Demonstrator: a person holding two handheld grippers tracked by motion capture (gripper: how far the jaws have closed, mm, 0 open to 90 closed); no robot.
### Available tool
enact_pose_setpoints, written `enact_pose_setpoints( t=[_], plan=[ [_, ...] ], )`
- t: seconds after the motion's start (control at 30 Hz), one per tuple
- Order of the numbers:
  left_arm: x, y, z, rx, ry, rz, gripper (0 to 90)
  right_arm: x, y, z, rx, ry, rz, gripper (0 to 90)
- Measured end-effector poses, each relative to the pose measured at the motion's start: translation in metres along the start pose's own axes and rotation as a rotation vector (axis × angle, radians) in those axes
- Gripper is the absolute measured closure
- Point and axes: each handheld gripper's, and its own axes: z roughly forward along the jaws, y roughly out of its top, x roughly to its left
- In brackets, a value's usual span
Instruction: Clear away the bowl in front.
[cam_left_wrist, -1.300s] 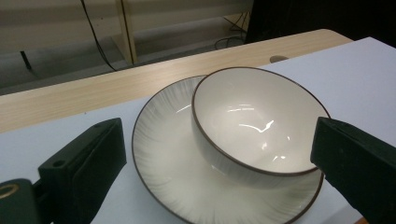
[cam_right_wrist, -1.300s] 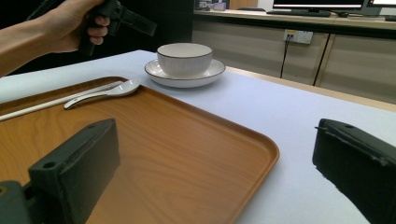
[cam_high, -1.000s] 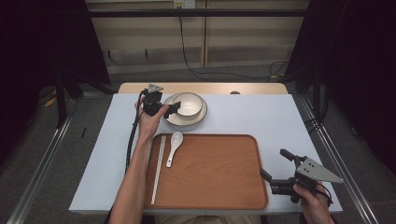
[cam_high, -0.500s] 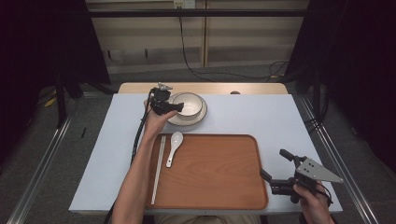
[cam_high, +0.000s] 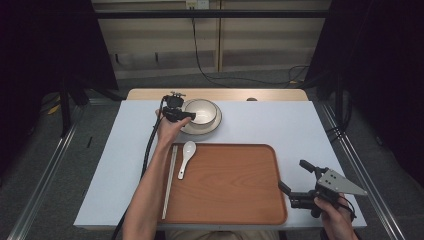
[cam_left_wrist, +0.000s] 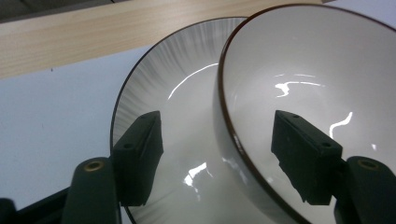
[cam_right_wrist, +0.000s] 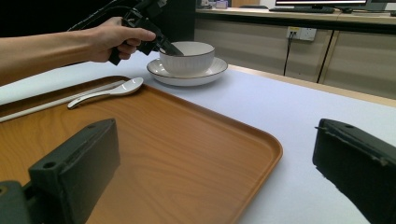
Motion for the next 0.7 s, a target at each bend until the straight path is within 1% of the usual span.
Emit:
enact_pose_setpoints(
  t=[0.03,0.07,0.13,0.17,0.2,0.27,0.3,0.33,0.37,0.4,0.43,0.47,0.5,0.53,0.6,0.67,0.7],
  plan=[
    [0.0014,-0.0006,0.0016,-0.006,-0.013,-0.023,34.3,-0.0002,0.0,0.0002,-0.001,0.004,0.0,0.6],
    [0.0027,-0.0006,0.0021,0.001,-0.022,-0.029,34.1,-0.0001,-0.0001,0.0002,0.0,0.004,0.0,0.6],
    [0.0025,0.0001,0.0023,0.004,-0.001,-0.026,34.1,0.0001,-0.0002,0.0001,0.0,0.005,0.002,0.6],
    [0.0009,0.0005,0.0035,-0.006,-0.002,-0.038,35.6,0.0001,-0.0002,-0.0002,0.002,0.003,0.003,0.6],
    [0.002,0.0011,0.0027,0.007,-0.002,-0.021,38.1,-0.0003,-0.0001,-0.0005,0.004,0.005,0.003,0.6],
    [0.0002,0.0023,0.0035,0.019,0.009,-0.016,43.5,-0.0005,-0.0002,-0.0005,0.0,0.005,-0.002,0.6],
    [-0.0005,0.0027,0.0037,0.03,0.01,-0.009,48.0,-0.0003,-0.0001,-0.0006,0.0,0.007,-0.001,0.7],
    [-0.0006,0.0023,0.0036,0.028,0.004,-0.013,53.9,-0.0004,-0.0002,-0.0006,-0.001,0.006,-0.003,0.6],
    [-0.0013,0.0024,0.0039,0.021,0.015,-0.028,53.9,-0.0004,-0.0002,-0.0006,0.0,0.007,-0.002,0.6],
    [-0.0012,0.0026,0.0036,0.02,0.01,-0.031,55.6,-0.0002,-0.0001,-0.0007,-0.002,0.007,0.0,0.6],
    [-0.0016,0.0028,0.0038,0.016,0.016,-0.032,60.1,-0.0003,-0.0001,-0.0004,-0.003,0.004,0.0,0.6],
    [-0.0015,0.003,0.0036,0.017,0.018,-0.029,62.0,-0.0005,-0.0002,-0.0004,0.0,0.004,-0.002,0.6],
    [-0.0009,0.0032,0.0032,0.02,0.008,-0.026,65.4,-0.0003,-0.0002,-0.0006,0.002,0.005,0.001,0.6],
    [-0.0009,0.0037,0.0028,0.025,0.006,-0.036,69.2,-0.0004,-0.0002,-0.0004,0.0,0.008,-0.003,0.6],
    [-0.0009,0.0038,0.0032,0.019,-0.011,-0.046,74.3,-0.0004,-0.0001,-0.0004,-0.001,0.007,-0.002,0.6],
    [-0.0003,0.0036,0.0031,0.016,-0.016,-0.064,79.2,-0.0004,-0.0001,-0.0005,0.001,0.005,-0.001,0.6],
    [0.0007,0.0034,0.0029,0.017,-0.014,-0.062,80.1,-0.0003,-0.0001,-0.0005,0.001,0.008,0.0,0.6]
  ],
)
